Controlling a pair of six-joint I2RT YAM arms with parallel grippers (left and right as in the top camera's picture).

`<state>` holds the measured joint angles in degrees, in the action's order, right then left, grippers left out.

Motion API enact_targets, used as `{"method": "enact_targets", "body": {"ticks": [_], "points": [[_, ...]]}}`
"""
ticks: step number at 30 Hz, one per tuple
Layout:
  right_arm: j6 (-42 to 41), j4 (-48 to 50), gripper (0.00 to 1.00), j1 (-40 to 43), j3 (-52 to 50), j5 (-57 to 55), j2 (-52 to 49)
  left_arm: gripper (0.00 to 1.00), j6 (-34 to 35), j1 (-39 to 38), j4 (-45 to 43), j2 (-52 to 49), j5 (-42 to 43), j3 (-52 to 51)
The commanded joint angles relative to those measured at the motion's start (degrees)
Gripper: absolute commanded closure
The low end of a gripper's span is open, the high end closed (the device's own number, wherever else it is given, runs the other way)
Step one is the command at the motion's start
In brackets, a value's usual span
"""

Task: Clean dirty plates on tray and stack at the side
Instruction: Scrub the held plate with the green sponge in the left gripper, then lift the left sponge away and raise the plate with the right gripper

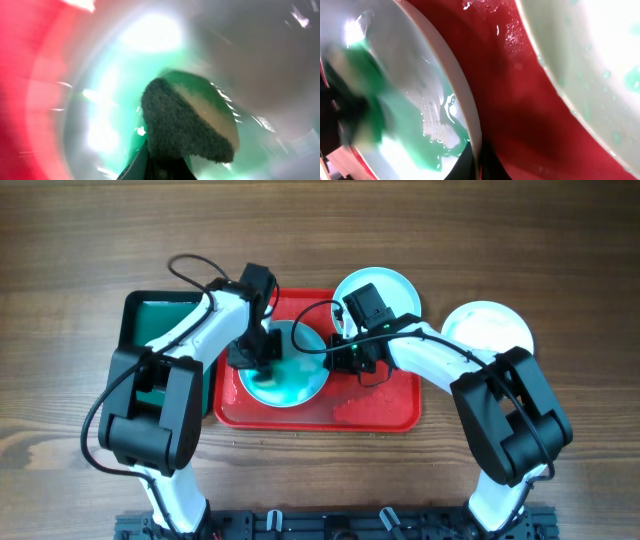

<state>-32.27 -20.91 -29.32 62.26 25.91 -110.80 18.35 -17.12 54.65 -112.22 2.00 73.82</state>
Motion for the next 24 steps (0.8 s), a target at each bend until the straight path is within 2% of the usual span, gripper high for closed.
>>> {"method": "enact_targets", "body": {"ticks": [1,4,10,15,24], "points": [[0.59,-0.98,0.96,-0.02,0.09,-0.07,-1.18,0.96,9.62,1.53,0.87,-1.14,-20.09,5.40],[0.59,-1.11,0.96,-0.02,0.09,-0.07,-1.18,0.96,10.73,1.53,3.87,-0.94,-20.02,11.47],[0.81,-1.97,0.96,-0.02,0.11,1.25,-1.05,0.96,10.62,1.55,16.28,0.13,-17.46,27.02],[1.68,-3.69,0.96,-0.09,0.11,0.17,3.37,0.96,10.38,1.55,19.30,1.86,-16.09,28.72],[3.72,-14.49,0.96,-8.33,0.11,-25.31,15.13,0.96,10.43,2.29,18.91,1.75,-7.32,27.63]]}}
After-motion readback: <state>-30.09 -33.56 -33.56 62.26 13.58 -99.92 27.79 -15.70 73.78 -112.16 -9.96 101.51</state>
